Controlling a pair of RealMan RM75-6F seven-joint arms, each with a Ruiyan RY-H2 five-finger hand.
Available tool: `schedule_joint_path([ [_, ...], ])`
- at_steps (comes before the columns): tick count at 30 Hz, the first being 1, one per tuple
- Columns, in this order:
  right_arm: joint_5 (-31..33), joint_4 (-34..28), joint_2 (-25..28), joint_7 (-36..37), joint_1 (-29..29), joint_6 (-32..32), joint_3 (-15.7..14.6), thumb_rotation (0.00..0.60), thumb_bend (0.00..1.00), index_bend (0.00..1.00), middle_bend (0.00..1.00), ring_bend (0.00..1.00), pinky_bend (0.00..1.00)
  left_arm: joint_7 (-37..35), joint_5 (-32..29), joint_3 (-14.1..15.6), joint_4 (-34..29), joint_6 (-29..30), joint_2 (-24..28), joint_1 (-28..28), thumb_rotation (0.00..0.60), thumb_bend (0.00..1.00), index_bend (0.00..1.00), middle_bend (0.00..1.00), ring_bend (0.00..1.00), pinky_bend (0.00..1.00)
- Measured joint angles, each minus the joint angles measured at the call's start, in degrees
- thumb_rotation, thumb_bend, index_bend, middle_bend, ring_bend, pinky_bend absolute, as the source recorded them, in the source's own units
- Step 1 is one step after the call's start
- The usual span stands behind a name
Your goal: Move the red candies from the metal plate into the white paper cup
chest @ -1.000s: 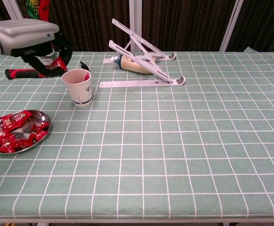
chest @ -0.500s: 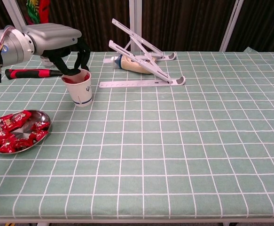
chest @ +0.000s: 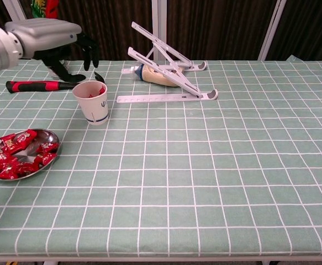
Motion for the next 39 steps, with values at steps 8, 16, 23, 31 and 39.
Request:
schedule_joint_path([
  [8, -0.47, 0.17, -0.26, 0.32, 0.33, -0.11, 0.03, 0.600, 0.10, 0.08, 0.31, 0.17, 0.45, -2.47, 3.10, 5.84, -3.37, 8.10, 4.70, 9.02, 0.600, 0.28, 0.49, 0.54, 0.94, 1.00],
  [16, -1.38, -0.58, -0.23, -0.54, 0.66, -0.03, -0.09, 0.600, 0.10, 0.08, 0.31, 0.17, 0.45, -2.49, 8.61, 12.33, 0.84, 7.69, 3.68, 11.92, 0.600, 0.28, 0.49, 0.54, 0.94, 1.00],
  [23, -1.35, -1.38, -0.03, -1.32, 0.46, 0.30, -0.17, 0.600, 0.10, 0.08, 0.31, 0.17, 0.45, -2.96, 9.62, 13.12, 5.69, 4.83, 0.55, 11.96, 0.600, 0.28, 0.48, 0.53, 0.94, 1.00],
  [31, -1.22, -1.75, 0.24, -1.72, 0.25, 0.55, -0.22, 0.600, 0.10, 0.08, 0.31, 0.17, 0.45, -0.55, 6.50, 12.08, 8.43, 1.52, -1.38, 11.87, 0.600, 0.28, 0.48, 0.53, 0.94, 1.00],
  [39, -1.18, -1.89, 0.21, -1.97, 0.11, 0.73, -0.25, 0.600, 0.10, 0.08, 0.31, 0.17, 0.45, -0.88, 6.79, 12.13, 8.51, 0.79, -1.68, 12.24, 0.600, 0.28, 0.48, 0.53, 0.94, 1.00],
])
